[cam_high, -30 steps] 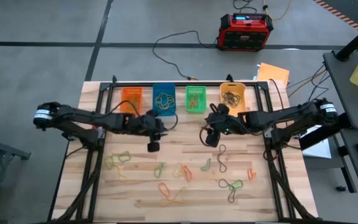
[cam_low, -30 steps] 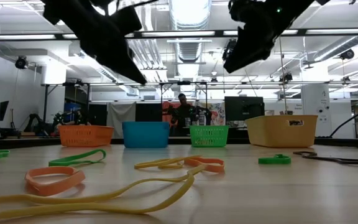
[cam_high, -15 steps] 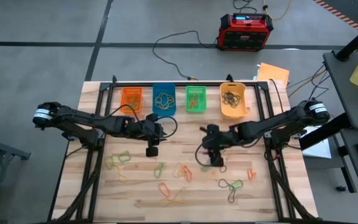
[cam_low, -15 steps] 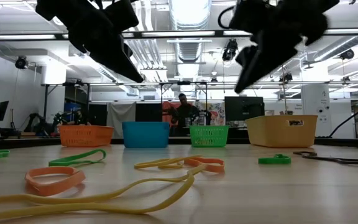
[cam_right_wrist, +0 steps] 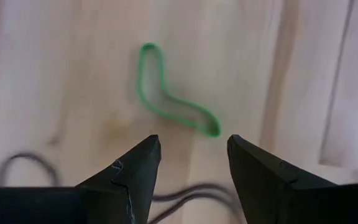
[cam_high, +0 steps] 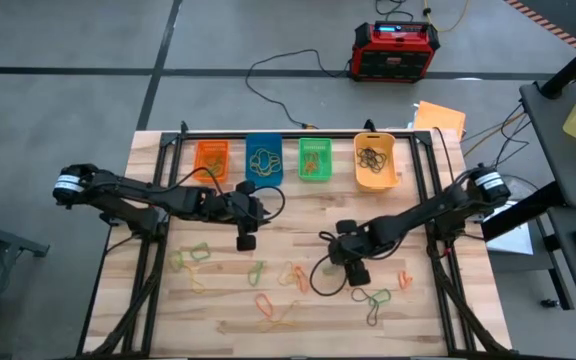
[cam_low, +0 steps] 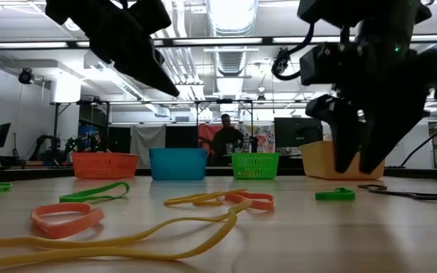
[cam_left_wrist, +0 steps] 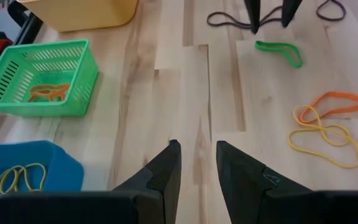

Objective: Sort rubber bands into baskets
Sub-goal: Put the green rubber band into the orange bin

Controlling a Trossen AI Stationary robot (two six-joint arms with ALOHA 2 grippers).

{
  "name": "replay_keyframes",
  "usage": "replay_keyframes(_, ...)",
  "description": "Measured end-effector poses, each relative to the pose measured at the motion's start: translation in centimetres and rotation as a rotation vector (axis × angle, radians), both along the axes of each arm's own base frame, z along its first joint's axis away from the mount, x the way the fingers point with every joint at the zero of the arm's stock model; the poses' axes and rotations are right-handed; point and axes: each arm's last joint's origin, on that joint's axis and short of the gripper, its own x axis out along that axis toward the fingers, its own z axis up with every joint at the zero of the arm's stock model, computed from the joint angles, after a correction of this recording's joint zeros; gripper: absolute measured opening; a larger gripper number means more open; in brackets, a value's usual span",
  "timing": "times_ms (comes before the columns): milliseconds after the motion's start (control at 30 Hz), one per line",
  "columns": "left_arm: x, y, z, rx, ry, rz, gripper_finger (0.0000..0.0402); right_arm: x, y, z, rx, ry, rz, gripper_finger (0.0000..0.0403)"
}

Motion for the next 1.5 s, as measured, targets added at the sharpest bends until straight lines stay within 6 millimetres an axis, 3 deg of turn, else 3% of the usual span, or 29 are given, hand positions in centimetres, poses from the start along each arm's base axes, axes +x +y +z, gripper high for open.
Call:
replay_keyframes(200, 0.0, 0.0, 0.0, 0.004, -0.004, -0.002, 0.0087, 0.8, 0.3, -2.2, -0.058, 0.025, 0.082, 0.0183)
replay_keyframes(400, 0.0, 0.0, -0.1, 0.004, -0.012, -0.002, 0.0087, 1.2, 0.5, -3.0, -0.066, 0.043, 0.117, 0.0171)
replay_keyframes(567, 0.0, 0.0, -0.6, 0.003, -0.034, -0.002, 0.0087, 1.3, 0.5, -3.1, -0.068, 0.028, 0.149, 0.0123)
replay_keyframes(767, -0.1, 0.0, -0.9, 0.001, -0.041, -0.001, 0.0087, 1.5, 0.4, -3.0, -0.079, 0.005, 0.15, 0.0026)
replay_keyframes(867, 0.0, 0.0, -0.8, -0.001, -0.049, 0.0, 0.0087, 1.5, 0.3, -2.9, -0.081, -0.002, 0.147, 0.0014)
replay_keyframes(1000, 0.0, 0.0, -0.7, -0.002, -0.061, 0.0, 0.0087, 1.3, 0.2, -1.9, -0.079, -0.034, 0.138, 0.0013)
replay_keyframes(1200, 0.5, 0.0, -0.1, -0.007, -0.142, -0.002, 0.0087, 1.5, -0.7, 1.1, -0.201, -0.176, 0.053, 0.0012)
replay_keyframes(1500, 1.0, -0.3, 0.8, -0.019, -0.238, -0.114, 0.0087, 3.9, -4.7, 5.1, -0.259, -0.546, -0.031, 0.0012)
